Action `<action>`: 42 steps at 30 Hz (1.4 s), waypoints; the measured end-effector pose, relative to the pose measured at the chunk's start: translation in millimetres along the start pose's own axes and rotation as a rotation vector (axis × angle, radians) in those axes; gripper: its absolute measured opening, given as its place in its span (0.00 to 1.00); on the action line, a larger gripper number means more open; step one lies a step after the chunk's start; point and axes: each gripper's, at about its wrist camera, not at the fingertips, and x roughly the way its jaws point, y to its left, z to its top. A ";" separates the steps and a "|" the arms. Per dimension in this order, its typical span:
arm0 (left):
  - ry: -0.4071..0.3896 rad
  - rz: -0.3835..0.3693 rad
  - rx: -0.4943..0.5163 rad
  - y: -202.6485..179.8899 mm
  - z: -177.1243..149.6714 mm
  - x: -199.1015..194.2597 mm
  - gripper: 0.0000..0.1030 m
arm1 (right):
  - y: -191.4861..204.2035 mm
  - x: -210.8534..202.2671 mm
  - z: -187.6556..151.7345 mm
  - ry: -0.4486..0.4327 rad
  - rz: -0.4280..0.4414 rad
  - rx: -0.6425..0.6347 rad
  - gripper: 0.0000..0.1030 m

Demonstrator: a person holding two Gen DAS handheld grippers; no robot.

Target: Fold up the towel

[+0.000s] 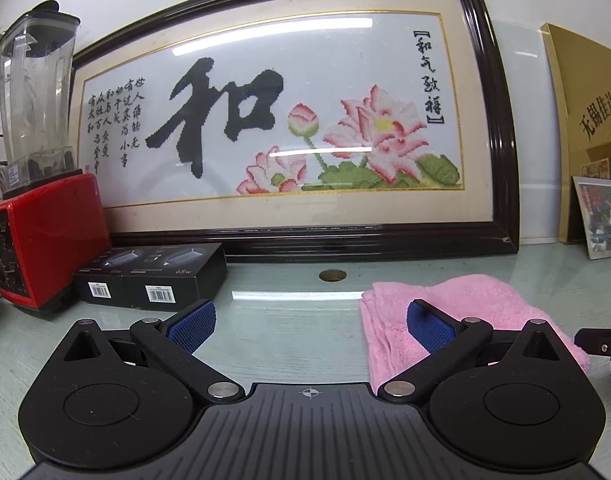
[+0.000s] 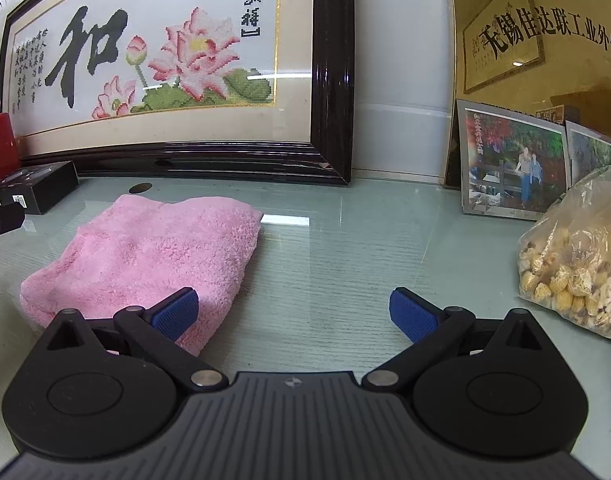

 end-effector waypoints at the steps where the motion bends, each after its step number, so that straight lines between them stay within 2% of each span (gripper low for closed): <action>1: -0.002 -0.001 0.001 -0.4 -0.2 -0.3 1.00 | -0.1 0.3 -0.2 0.002 0.000 0.001 0.99; 18: -0.028 -0.010 0.036 -4.4 -2.8 -4.3 1.00 | -1.0 0.7 -0.8 0.010 -0.009 0.007 0.99; 42: -0.021 -0.026 0.050 -5.9 -3.2 -4.7 1.00 | -1.6 0.6 -1.7 0.017 -0.011 0.004 0.99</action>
